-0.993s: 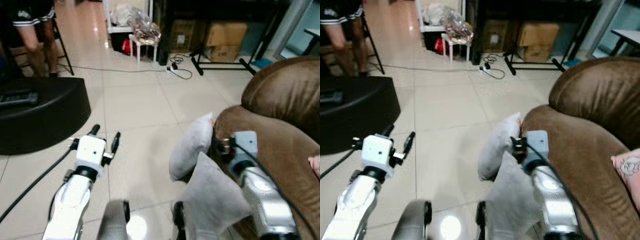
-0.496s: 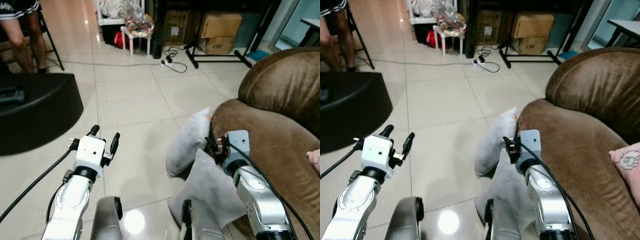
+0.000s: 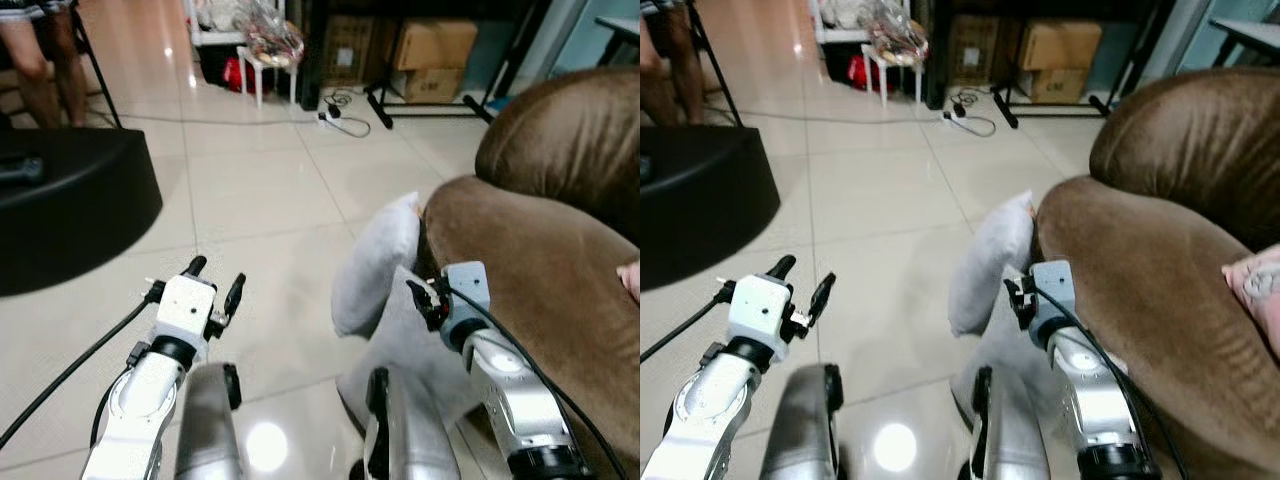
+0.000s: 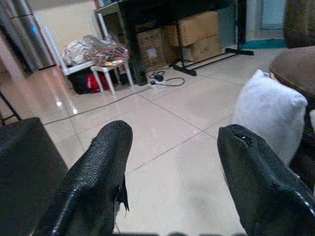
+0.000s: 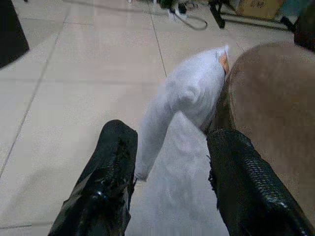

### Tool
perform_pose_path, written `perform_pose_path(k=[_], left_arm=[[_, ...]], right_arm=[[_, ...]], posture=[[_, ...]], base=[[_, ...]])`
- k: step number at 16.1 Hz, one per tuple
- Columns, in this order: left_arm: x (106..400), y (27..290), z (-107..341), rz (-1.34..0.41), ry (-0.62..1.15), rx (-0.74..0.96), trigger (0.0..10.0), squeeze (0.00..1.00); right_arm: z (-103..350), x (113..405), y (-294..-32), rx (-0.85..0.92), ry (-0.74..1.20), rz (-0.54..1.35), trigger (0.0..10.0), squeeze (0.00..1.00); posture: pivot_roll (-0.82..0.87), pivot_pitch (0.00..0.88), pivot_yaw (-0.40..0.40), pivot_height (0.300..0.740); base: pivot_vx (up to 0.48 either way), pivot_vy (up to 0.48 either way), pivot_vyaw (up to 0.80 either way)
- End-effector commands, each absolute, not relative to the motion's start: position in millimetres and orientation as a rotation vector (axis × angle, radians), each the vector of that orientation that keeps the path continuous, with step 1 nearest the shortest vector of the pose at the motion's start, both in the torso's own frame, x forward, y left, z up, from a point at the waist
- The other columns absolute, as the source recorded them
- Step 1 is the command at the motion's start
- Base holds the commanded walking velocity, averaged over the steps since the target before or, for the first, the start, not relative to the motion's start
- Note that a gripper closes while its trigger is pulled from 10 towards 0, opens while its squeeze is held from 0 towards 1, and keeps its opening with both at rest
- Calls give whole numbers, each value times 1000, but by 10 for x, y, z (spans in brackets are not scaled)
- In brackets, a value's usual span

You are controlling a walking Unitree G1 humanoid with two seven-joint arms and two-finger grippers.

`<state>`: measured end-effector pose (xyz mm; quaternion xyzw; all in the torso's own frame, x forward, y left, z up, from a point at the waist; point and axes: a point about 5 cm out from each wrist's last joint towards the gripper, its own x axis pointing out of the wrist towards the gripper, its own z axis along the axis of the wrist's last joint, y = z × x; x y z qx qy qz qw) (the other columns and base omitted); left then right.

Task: Move the pillow to the sofa from floor

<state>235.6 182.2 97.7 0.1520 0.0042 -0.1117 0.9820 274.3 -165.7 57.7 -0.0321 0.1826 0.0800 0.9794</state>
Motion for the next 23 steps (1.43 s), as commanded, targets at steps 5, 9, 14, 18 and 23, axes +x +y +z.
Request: perform_pose_path(k=[5, 9, 14, 18, 23], left_arm=[[2303, 1785, 989, -257, 12, 313, 10000, 0], [2257, 1773, 984, -301, 27, 319, 10000, 0], [2174, 1809, 1064, -358, 40, 352, 10000, 0], [2107, 1857, 1121, -398, 60, 377, 10000, 0], [2009, 1839, 1207, -518, 96, 409, 10000, 0]], right_arm=[[554, 2836, -1677, -24, 373, 178, 10000, 1000], [476, 3033, -1793, -121, 418, 133, 10000, 1000], [400, 3266, -2001, -247, 491, 46, 10000, 1000], [350, 3270, -2128, -258, 553, -28, 10000, 1000], [325, 3259, -2193, -234, 568, -112, 10000, 0]], posture=[[70, 0, -132, 453], [76, 0, -139, 453], [129, 0, -120, 453], [145, 0, -87, 453], [189, 98, -30, 453]], base=[[0, 0, 0], [0, 0, 0], [0, 0, 0], [0, 0, 0], [0, 0, 0]])
